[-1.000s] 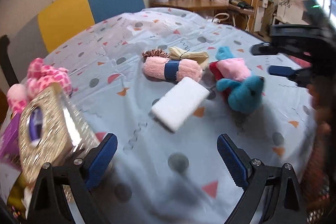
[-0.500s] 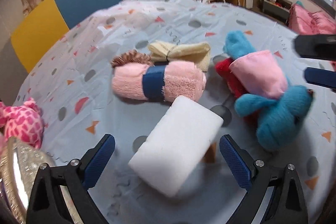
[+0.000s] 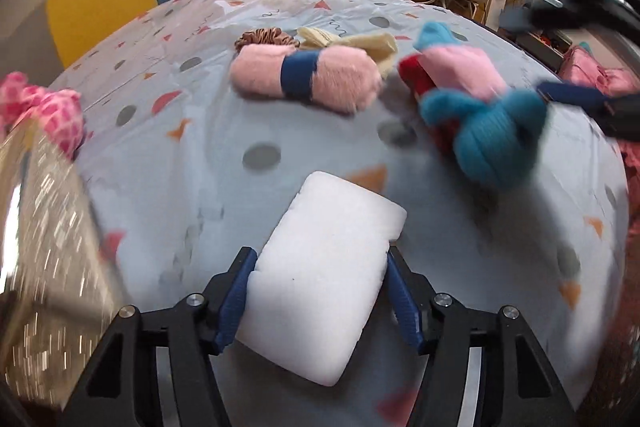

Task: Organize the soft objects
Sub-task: 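Grasp the brown satin scrunchie with the right tool while the left tool holds the block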

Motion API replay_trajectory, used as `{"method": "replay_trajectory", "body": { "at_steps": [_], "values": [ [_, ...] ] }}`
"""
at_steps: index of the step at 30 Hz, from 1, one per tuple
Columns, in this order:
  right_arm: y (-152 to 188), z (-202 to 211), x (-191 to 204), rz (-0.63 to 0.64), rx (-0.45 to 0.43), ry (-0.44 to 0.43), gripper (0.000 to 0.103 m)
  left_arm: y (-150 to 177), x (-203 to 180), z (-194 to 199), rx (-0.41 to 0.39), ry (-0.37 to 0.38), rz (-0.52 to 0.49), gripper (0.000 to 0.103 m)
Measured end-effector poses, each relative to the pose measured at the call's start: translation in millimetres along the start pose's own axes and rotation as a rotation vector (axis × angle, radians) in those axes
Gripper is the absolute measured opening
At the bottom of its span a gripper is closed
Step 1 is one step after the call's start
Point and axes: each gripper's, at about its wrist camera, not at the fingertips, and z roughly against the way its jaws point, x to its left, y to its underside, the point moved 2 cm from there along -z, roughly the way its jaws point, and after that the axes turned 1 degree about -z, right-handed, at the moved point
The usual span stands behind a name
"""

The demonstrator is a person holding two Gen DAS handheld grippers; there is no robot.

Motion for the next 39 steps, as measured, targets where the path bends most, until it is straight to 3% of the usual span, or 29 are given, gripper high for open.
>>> {"method": "replay_trajectory", "body": {
  "at_steps": [5, 10, 18, 22, 28, 30, 31, 34, 39],
  "values": [
    [9.8, -10.9, 23.4, 0.111, 0.067, -0.028, 0.060, 36.1, -0.6, 23.8, -0.028, -0.003, 0.013, 0.064],
    [14.8, -35.6, 75.4, 0.338, 0.173, -0.060, 0.060, 49.2, 2.3, 30.1, -0.068, -0.004, 0.020, 0.064],
    [-19.6, -104.3, 144.2, 0.548, 0.237, -0.005, 0.060, 51.8, 4.3, 29.7, -0.091, 0.008, 0.048, 0.065],
    [-31.0, -150.8, 164.2, 0.601, 0.267, 0.064, 0.060, 52.2, 4.5, 29.2, -0.094, 0.014, 0.056, 0.066],
    [-42.9, -209.2, 163.1, 0.537, 0.330, 0.108, 0.060, 52.9, 5.6, 28.3, -0.099, 0.016, 0.065, 0.067],
    [-44.3, -221.8, 158.8, 0.529, 0.334, 0.141, 0.039, 53.9, 5.7, 28.7, -0.100, 0.019, 0.068, 0.067],
    [-46.6, -222.9, 156.4, 0.512, 0.325, 0.133, 0.021, 54.1, 5.6, 28.6, -0.101, 0.019, 0.069, 0.067],
    [-56.6, -213.9, 149.4, 0.438, 0.302, 0.064, 0.011, 54.7, 5.8, 28.1, -0.101, 0.018, 0.071, 0.067],
    [-66.2, -170.6, 145.8, 0.431, 0.230, -0.013, 0.010, 51.4, 8.5, 26.0, -0.095, 0.022, 0.080, 0.067]
  ]
}}
